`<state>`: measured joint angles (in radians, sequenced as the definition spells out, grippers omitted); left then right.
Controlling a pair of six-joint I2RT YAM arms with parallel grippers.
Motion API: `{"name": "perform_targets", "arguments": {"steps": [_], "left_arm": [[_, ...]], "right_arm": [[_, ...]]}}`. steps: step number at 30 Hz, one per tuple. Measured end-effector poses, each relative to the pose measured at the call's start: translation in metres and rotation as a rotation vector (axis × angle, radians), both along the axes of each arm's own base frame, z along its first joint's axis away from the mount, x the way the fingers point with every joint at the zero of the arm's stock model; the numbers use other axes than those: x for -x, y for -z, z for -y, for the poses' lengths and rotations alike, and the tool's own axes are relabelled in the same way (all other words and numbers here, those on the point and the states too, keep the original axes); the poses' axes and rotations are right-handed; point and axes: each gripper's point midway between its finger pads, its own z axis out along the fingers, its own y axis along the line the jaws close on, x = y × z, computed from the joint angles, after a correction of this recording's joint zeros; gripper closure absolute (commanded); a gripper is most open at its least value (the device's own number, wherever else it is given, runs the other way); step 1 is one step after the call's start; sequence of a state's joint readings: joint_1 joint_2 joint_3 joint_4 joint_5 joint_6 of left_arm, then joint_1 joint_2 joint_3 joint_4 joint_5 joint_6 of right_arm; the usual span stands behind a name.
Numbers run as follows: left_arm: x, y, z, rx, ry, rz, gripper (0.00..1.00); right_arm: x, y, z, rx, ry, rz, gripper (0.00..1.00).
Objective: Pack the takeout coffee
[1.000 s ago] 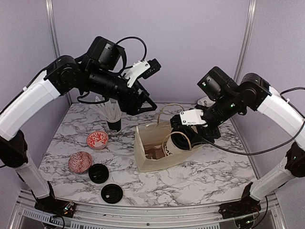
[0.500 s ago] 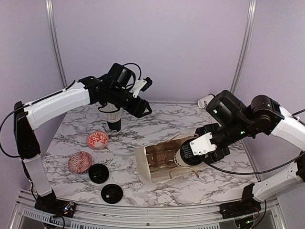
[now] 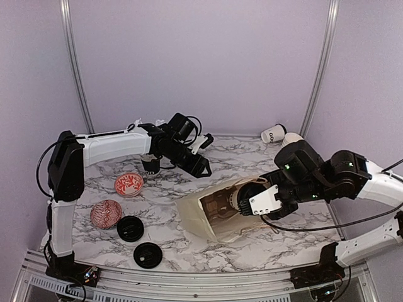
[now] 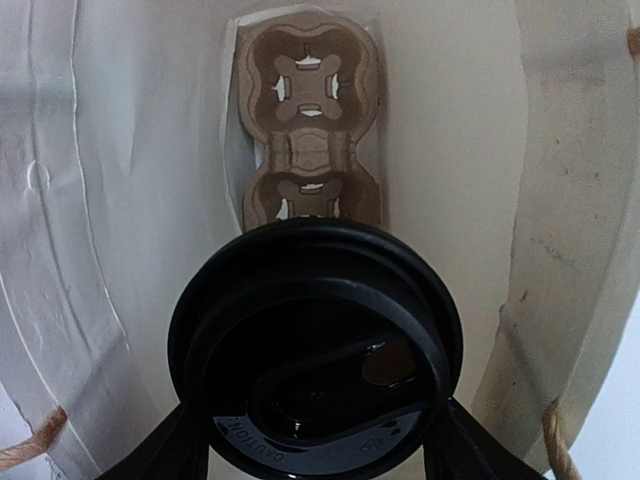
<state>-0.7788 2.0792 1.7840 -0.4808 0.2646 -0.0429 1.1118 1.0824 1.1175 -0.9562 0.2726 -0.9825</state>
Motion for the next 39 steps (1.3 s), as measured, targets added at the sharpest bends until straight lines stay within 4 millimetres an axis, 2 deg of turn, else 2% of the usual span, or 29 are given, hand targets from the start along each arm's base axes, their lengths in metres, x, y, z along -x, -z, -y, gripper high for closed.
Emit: {"name": "perform_targets", "arguments": {"steps": [4, 10, 17, 26, 29, 34, 37, 39], "left_arm": [[0.005, 0.026, 0.006, -0.008, 0.027, -0.062, 0.34], [0.014, 0.039, 0.013, 0.015, 0.075, -0.121, 0.36], [0.024, 0.036, 0.022, 0.062, 0.126, -0.169, 0.4], [0.037, 0.028, 0.029, 0.124, 0.186, -0.221, 0.41], [0.039, 0.026, 0.03, 0.132, 0.194, -0.229, 0.41], [0.04, 0.026, 0.031, 0.136, 0.201, -0.234, 0.41], [0.036, 0.027, 0.029, 0.12, 0.191, -0.21, 0.39], [0.03, 0.028, 0.02, 0.09, 0.17, -0.173, 0.37]], "right_arm": [[-0.005, -0.002, -0.009, -0.026, -0.017, 0.038, 0.52], [-0.007, 0.011, -0.018, -0.026, -0.051, 0.054, 0.53], [-0.007, 0.023, -0.028, -0.043, -0.069, 0.048, 0.53], [-0.008, 0.032, -0.03, -0.034, -0.064, 0.034, 0.54], [-0.008, 0.024, -0.031, -0.051, -0.061, 0.038, 0.53], [-0.013, -0.006, -0.036, -0.118, -0.038, 0.068, 0.51], [-0.015, -0.015, -0.035, -0.142, -0.014, 0.078, 0.51], [-0.015, -0.015, -0.035, -0.147, -0.006, 0.074, 0.51]]}}
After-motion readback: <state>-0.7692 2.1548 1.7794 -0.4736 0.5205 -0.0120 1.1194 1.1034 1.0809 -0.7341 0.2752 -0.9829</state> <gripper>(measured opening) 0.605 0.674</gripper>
